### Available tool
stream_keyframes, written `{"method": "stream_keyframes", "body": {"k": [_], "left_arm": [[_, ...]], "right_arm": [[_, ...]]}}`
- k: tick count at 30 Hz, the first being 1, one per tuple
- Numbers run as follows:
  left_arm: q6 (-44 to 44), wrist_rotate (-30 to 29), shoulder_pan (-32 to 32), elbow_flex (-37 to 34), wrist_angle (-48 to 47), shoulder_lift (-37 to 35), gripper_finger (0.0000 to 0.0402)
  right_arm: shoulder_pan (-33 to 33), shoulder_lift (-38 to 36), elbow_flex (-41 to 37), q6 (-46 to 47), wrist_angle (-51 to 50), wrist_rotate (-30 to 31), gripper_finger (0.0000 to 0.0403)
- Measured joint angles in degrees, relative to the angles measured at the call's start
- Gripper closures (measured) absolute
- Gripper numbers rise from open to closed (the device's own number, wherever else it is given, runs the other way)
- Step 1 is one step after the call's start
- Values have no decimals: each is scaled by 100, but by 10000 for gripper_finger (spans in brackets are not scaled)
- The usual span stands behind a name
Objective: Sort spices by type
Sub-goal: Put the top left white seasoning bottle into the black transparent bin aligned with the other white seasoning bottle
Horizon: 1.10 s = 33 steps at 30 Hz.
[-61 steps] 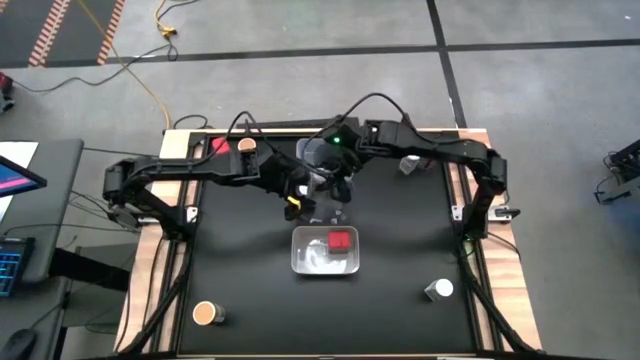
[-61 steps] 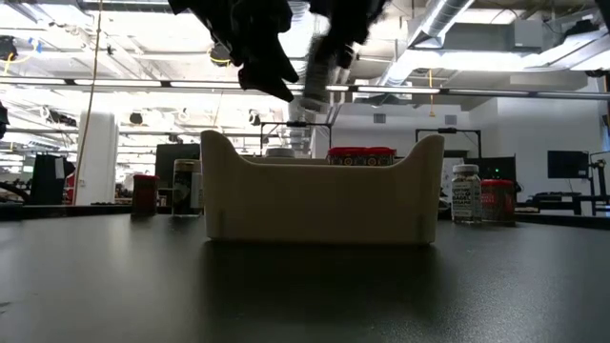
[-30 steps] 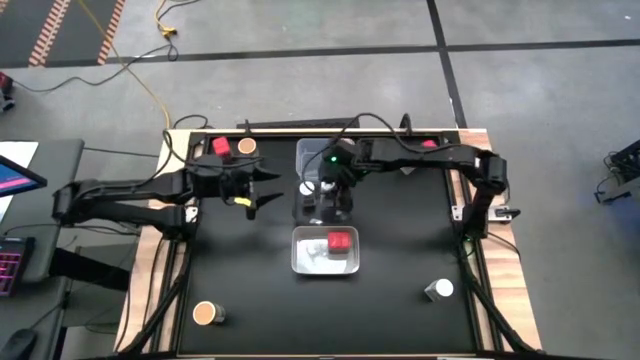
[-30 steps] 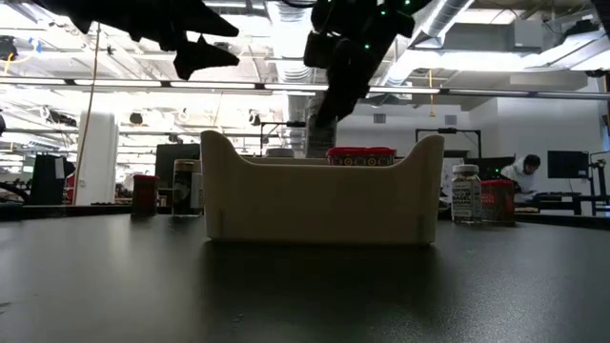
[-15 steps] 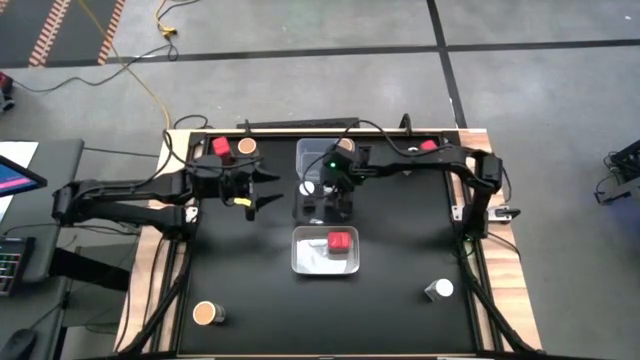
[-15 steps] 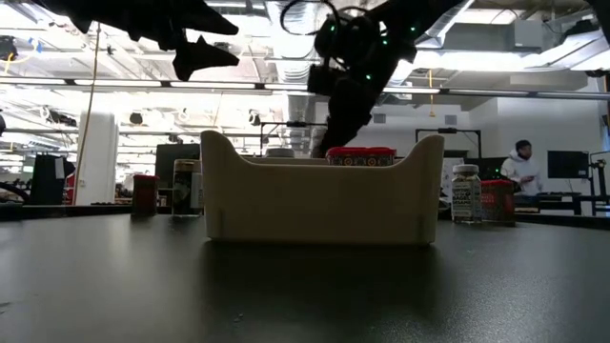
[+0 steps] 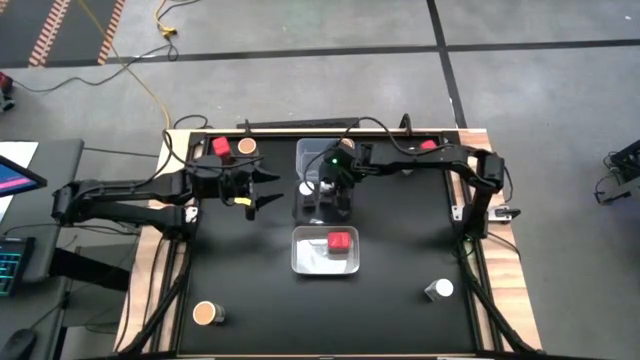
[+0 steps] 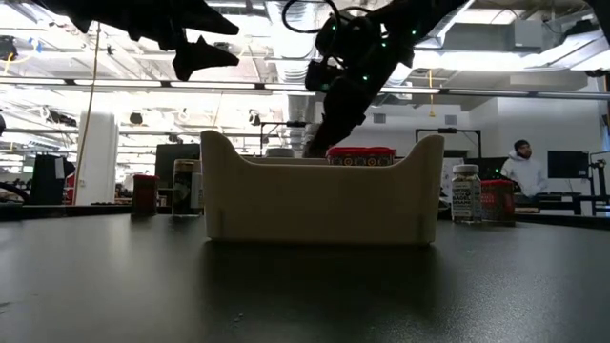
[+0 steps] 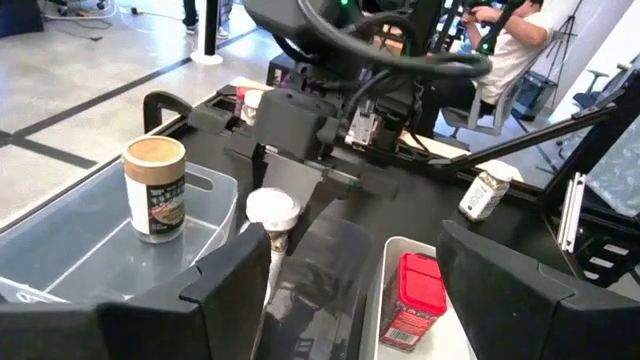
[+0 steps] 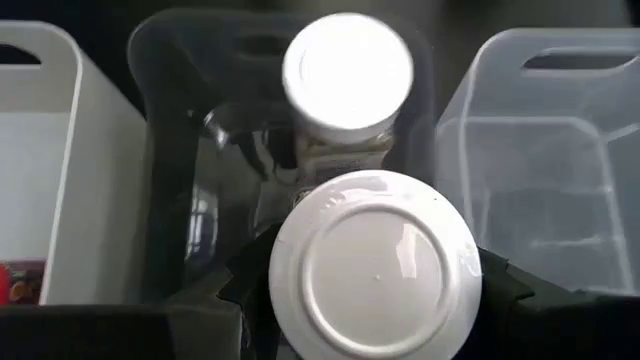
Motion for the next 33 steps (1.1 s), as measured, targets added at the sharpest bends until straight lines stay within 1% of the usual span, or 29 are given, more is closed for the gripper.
{"method": "stream_keyframes", "body": {"k": [3, 6, 12, 15, 19, 24, 33], "left_arm": [[1, -2, 0, 0, -1, 0, 130], [-2, -2, 0, 0, 1, 0, 130], [0, -4, 0, 0, 6, 0, 130], [-1, -5, 0, 0, 9, 0, 130], [-2, -15, 2, 0, 21, 2, 130], [-20, -14, 0, 0, 23, 2, 130], [-20, -13, 1, 0, 19, 2, 130]], "right_arm": [[-31, -7, -153, 15, 443, -7, 178], [-31, 7, -200, 17, 284, -18, 178], [-31, 1, -189, -85, 270, -101, 177], [-20, 147, -181, -122, 380, -175, 178], [22, 376, -186, -37, 361, -173, 178], [61, 376, -187, 14, 400, -175, 178], [23, 374, -179, -284, 380, -33, 178]]}}
